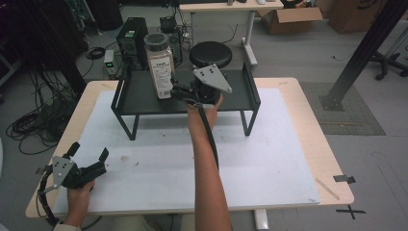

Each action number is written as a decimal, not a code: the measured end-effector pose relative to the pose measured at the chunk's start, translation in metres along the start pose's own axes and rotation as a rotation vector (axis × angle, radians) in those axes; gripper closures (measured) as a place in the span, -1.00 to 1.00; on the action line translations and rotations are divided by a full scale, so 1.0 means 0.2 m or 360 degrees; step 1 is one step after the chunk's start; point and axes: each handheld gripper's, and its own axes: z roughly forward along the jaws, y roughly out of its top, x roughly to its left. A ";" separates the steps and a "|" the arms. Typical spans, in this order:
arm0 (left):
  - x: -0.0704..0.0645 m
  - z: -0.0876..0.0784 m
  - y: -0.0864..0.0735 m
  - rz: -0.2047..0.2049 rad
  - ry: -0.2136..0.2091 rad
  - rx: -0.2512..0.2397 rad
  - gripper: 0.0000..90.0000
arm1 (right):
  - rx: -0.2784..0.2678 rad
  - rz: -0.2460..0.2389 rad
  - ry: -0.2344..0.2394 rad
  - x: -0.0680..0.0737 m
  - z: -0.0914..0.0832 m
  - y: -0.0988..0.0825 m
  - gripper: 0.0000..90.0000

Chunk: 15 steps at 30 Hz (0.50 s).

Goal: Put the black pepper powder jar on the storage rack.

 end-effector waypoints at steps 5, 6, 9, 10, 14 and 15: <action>0.00 0.00 0.00 -0.0001 0.0000 -0.0001 -0.99 | -0.0018 -0.0002 0.0004 -0.04 -0.07 -0.01 -1.00; 0.00 0.00 0.00 0.0000 0.0000 -0.0001 -0.99 | -0.0020 -0.0004 0.0002 -0.05 -0.08 -0.01 -1.00; 0.00 0.00 0.00 -0.0001 0.0000 0.0000 -0.99 | -0.0045 -0.0010 -0.0009 -0.09 -0.15 -0.03 -1.00; 0.00 0.00 0.00 0.0000 0.0001 0.0001 -0.99 | -0.0048 -0.0013 -0.0014 -0.10 -0.17 -0.04 -1.00; 0.00 0.00 0.00 0.0002 0.0000 0.0000 -0.99 | -0.0066 -0.0028 -0.0041 -0.14 -0.22 -0.07 -1.00; 0.00 0.00 0.00 0.0003 0.0000 0.0002 -0.99 | -0.0069 -0.0024 -0.0058 -0.16 -0.26 -0.09 -1.00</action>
